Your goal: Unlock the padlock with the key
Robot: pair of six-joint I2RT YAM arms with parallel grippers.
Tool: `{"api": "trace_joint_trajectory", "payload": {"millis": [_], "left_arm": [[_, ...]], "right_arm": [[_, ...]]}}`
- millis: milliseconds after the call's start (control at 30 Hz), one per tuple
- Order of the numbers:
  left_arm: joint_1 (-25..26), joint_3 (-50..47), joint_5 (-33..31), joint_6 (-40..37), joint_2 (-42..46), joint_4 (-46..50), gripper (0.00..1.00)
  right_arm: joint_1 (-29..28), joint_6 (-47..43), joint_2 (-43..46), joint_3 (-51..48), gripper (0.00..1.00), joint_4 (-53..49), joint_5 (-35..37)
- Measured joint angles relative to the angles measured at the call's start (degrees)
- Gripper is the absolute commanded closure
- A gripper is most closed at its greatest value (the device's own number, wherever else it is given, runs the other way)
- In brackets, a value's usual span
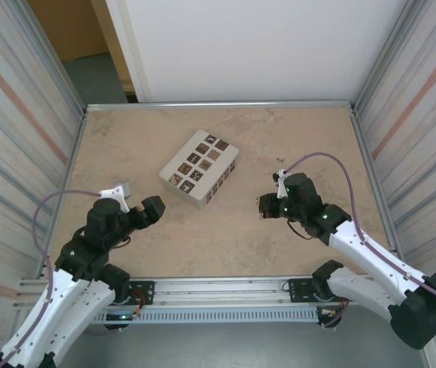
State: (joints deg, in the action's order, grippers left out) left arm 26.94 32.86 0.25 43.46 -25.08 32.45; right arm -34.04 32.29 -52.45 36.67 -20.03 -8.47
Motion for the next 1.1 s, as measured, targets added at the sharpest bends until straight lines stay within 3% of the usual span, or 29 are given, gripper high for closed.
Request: {"api": "trace_joint_trajectory", "payload": {"millis": [333, 1100], "left_arm": [[0.0, -2.6, -2.9, -0.2, 5.3, 4.0, 0.04], [0.0, -2.6, -8.4, -4.6, 6.1, 9.3, 0.03]], "right_arm": [[-1.7, 0.0, -6.6, 3.9, 1.00, -6.7, -2.0], [-5.5, 3.3, -21.7, 5.1, 1.00, -4.6, -5.2]]}}
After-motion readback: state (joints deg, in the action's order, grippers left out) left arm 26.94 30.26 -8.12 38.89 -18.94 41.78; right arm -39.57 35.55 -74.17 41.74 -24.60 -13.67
